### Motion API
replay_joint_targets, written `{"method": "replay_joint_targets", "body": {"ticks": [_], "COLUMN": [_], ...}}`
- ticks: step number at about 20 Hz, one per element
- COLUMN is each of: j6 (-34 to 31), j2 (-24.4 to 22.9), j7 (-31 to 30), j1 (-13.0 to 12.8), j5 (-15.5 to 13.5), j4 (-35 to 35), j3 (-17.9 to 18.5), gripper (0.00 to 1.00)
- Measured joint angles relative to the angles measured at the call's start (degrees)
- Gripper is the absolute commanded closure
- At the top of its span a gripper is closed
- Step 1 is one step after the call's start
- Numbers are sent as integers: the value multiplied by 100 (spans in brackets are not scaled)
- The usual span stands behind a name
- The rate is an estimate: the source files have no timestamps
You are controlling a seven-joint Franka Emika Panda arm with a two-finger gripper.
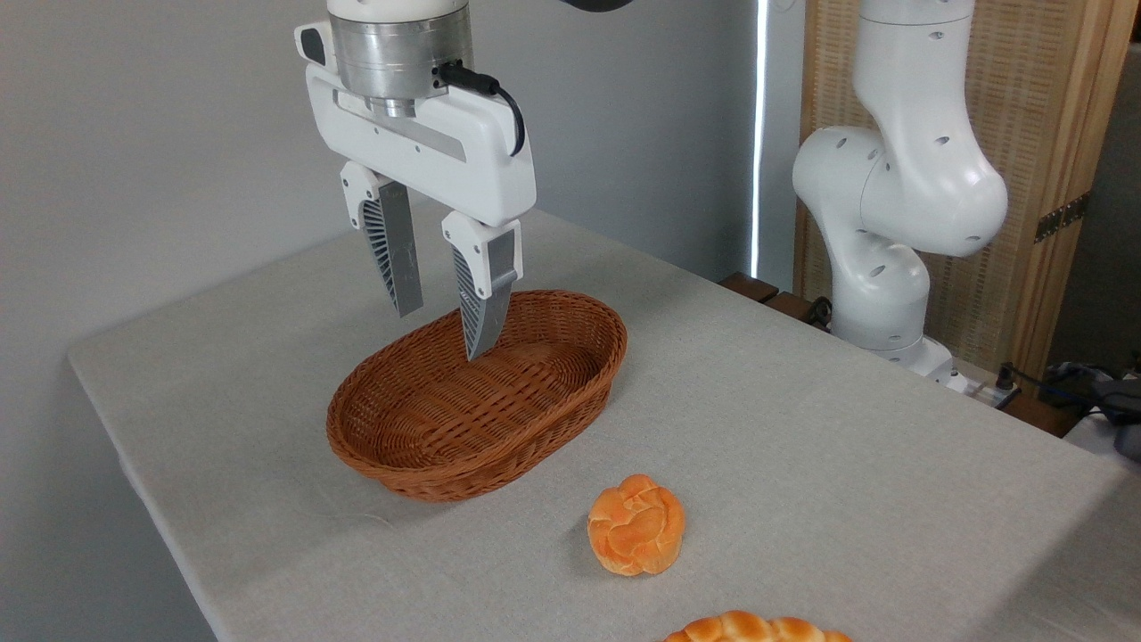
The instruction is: Put bread into the basket
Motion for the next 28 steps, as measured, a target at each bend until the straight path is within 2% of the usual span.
{"method": "replay_joint_targets", "body": {"ticks": [21,24,28], "j6": [6,43,458], "j2": [-14,-124,-439], "j7": [45,282,792], "j1": [-31,-13,12], "j5": [1,5,13], "j4": [-19,-181,-845], "j3": [-12,9,41], "gripper": [0,0,0]}}
